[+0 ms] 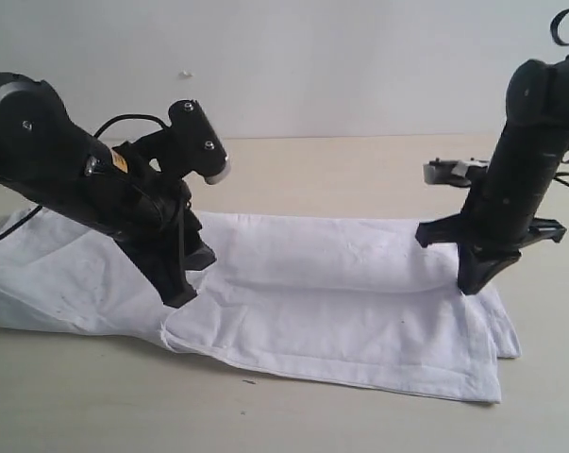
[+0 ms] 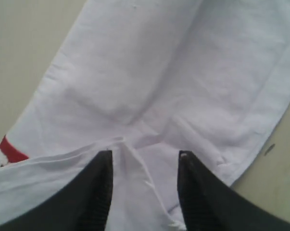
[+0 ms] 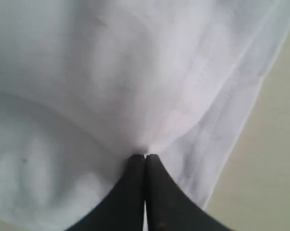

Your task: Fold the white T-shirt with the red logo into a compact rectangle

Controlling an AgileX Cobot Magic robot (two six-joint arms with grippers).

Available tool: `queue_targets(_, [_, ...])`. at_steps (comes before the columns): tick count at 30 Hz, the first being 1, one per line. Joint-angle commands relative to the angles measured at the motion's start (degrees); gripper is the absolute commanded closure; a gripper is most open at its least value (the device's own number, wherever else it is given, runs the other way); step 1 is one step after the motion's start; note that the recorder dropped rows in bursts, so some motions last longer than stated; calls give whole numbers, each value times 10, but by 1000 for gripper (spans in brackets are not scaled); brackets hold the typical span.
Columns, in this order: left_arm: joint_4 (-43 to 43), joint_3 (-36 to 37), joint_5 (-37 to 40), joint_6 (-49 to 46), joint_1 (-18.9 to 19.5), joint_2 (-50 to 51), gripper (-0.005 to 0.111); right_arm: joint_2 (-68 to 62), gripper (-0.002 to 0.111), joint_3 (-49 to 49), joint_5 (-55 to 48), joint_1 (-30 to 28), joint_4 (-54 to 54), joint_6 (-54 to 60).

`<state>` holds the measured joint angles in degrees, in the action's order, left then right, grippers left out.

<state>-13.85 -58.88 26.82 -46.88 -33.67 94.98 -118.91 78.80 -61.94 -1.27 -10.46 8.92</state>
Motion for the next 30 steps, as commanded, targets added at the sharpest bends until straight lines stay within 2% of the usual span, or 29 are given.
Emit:
queue_targets(1, [63,2,-5,61,16,-12,63,56,108,14,4,-1,-61,41])
queue_targets(3, [84,2,-7,97,34,-12,63,54,108,-5,12,2,-91,71])
queue_targets(6, [109,2,-7,164,72,-12,63,29,108,-43,49,12,-63,67])
queue_targets(13, [182,2,39,293,201,-12,63,-48,108,-50,30,13,8,16])
queue_targets(16, [183,2,45,325,258,-12,63,-66,108,-50,13,13,57,-17])
queue_targets(17, [183,2,43,357,294,-12,63,-65,108,-40,1,13,62,-19])
queue_targets(18, [183,2,43,370,309,-12,63,-62,108,-34,-6,13,60,-19])
queue_targets(22, [175,2,53,424,352,6,63,-27,108,-5,-13,16,-31,34])
queue_targets(26, [170,2,50,439,367,35,63,15,107,3,-16,16,-107,96])
queue_targets(30, [104,-46,55,428,408,101,63,109,89,4,-15,16,-189,140])
